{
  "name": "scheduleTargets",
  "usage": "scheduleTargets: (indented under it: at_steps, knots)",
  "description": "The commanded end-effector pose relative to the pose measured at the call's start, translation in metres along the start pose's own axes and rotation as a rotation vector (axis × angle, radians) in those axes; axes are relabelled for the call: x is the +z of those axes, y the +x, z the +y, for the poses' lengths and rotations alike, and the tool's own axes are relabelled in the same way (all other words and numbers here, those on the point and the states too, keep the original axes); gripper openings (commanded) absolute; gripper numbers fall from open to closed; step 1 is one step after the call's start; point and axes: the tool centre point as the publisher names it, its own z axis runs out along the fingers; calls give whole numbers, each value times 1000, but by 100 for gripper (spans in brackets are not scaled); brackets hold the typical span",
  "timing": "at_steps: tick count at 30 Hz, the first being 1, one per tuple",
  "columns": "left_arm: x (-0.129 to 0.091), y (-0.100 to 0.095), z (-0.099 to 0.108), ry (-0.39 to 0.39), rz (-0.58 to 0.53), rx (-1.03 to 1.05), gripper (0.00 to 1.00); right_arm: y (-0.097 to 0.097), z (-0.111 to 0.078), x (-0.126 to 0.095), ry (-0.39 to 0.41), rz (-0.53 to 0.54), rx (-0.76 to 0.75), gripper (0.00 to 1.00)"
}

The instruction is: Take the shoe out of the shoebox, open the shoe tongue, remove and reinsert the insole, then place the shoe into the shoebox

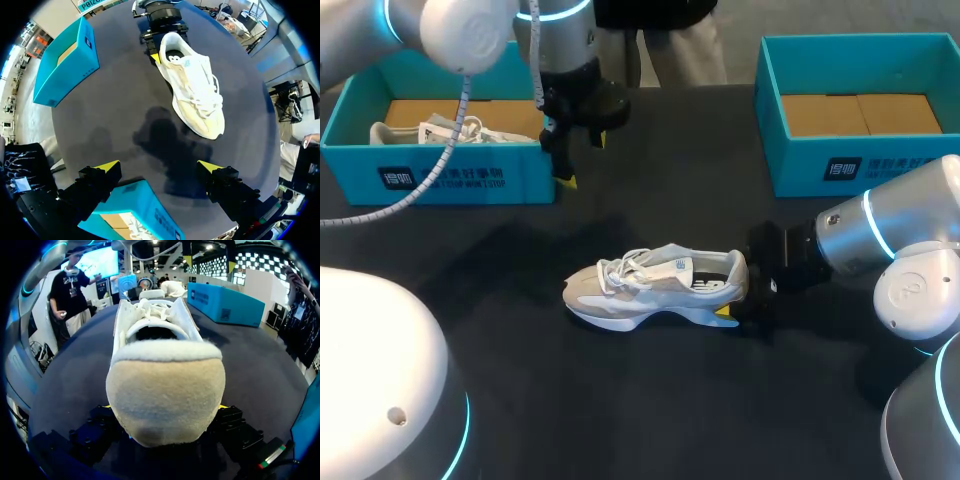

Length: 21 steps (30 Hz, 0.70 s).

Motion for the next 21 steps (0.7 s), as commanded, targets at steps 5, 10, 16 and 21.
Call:
scheduleTargets:
  at_steps: [5,10,16,21]
  knots:
    - [0,-1,0,0,1,0,100,-2,0,4,7,-1,2,0]
    - [0,-1,0,0,1,0,100,-2,0,4,7,-1,2,0]
    - [0,5,-6,3,-20,-7,100,-2,0,4,7,-1,2,0]
    - [2,7,-8,10,-43,-138,100,-2,0,4,7,-1,2,0]
